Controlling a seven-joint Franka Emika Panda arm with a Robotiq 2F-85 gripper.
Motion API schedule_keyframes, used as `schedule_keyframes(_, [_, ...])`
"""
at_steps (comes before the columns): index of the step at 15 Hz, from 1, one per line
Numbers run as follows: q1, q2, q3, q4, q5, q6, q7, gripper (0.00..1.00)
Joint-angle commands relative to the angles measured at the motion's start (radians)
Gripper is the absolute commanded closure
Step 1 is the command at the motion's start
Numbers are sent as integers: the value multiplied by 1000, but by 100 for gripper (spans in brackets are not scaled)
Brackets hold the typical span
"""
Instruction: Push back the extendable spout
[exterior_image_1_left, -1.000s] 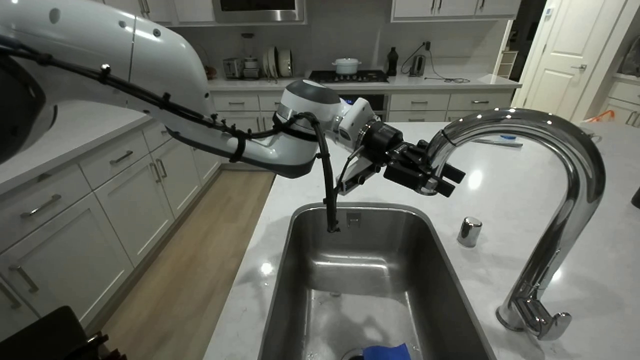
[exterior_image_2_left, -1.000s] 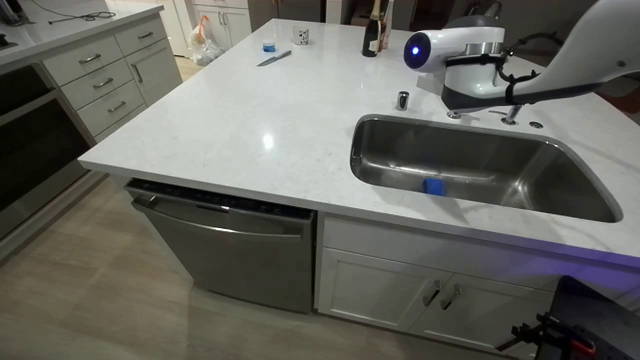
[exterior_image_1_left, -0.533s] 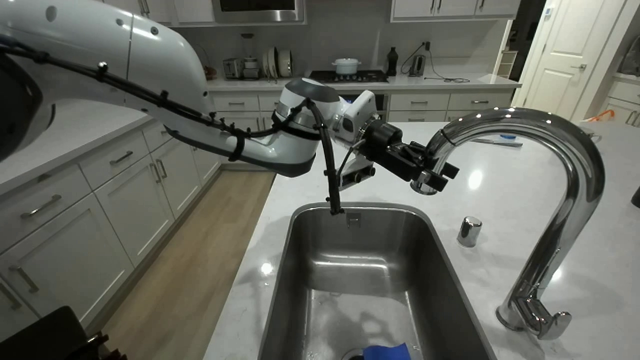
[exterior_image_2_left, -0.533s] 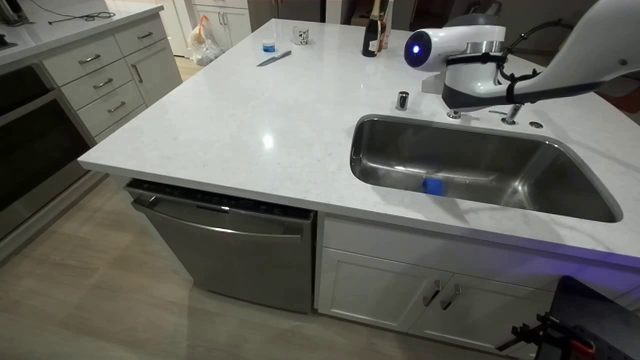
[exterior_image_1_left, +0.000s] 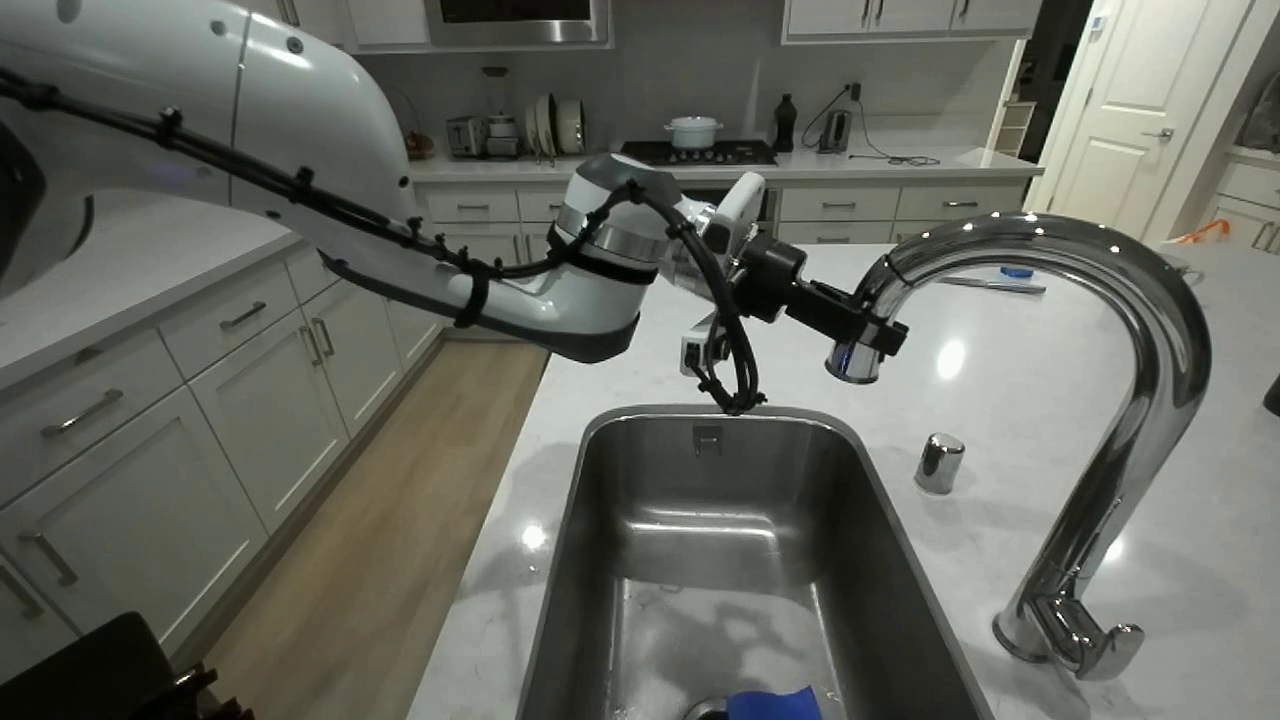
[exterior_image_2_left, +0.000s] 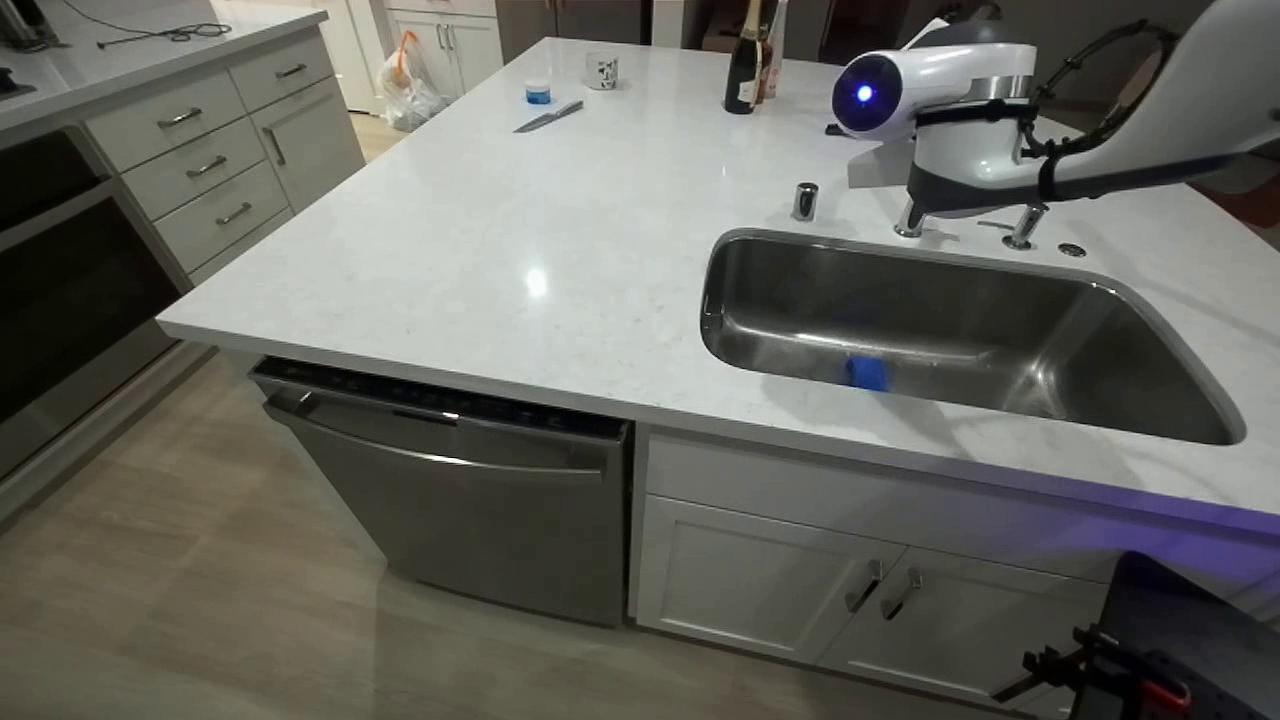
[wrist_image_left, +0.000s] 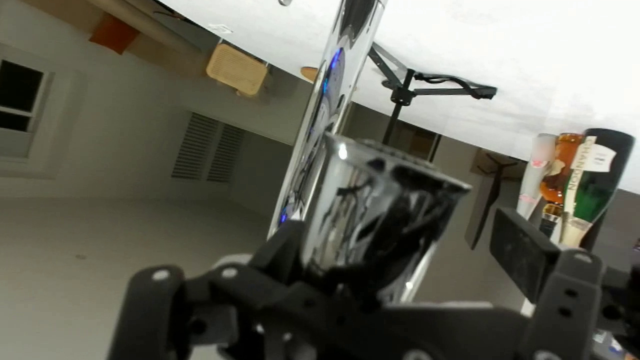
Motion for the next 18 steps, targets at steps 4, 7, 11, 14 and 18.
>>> schedule_keyframes(4, [-18,-98,-33,-113,-44,99,5,0])
schedule_keyframes(7, [-9,-145,-36,-183,-103,130,49,0])
schedule_keyframes(11, [0,-196,-27,-266,-199,165,97,0])
schedule_keyframes(14, [-2,-231,-15,-325,-278,215,161,0])
schedule_keyframes(18, [-1,-270,1,-385,-368,264,255,0])
